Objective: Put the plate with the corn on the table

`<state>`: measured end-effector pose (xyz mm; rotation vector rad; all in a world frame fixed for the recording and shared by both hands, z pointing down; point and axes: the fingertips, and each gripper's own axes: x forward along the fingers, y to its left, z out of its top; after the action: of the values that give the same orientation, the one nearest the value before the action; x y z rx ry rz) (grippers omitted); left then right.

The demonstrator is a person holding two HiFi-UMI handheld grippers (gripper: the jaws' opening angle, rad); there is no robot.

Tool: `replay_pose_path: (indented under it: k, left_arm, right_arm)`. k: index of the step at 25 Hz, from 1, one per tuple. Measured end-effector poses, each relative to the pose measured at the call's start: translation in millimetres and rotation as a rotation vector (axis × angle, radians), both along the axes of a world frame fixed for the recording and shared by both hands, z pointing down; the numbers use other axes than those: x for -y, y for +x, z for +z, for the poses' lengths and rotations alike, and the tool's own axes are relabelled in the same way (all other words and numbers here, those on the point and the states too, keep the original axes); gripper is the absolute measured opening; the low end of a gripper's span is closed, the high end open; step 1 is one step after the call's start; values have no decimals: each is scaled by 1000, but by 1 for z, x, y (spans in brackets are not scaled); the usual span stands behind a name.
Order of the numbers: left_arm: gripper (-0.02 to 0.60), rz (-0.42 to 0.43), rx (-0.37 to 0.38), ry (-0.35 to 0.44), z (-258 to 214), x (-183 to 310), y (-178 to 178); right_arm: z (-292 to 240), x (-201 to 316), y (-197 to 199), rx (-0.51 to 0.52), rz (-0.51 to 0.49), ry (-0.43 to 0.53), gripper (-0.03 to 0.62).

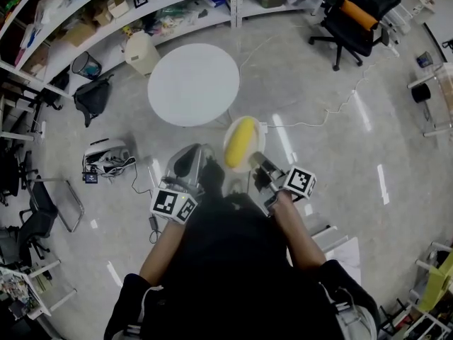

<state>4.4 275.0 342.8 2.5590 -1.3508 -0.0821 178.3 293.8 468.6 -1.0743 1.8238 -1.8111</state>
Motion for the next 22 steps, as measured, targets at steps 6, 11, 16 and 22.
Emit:
replay_pose_path:
  k: [6,11,16,22]
  left_arm:
    - [5,-1,-24,-13,5,16,2]
    - [5,-2,-37,-18,8,34,4]
    - [5,-3,-36,-23,12,53,2]
    - [5,0,-43,-17,11,79,-3]
  right_arm:
    - [3,9,3,-8,15,-8,43]
    - [1,25,4,-15,11,-9,43]
    - [1,46,1,-14,2,-3,43]
    - [1,69,-5,-23,-3,-8,43]
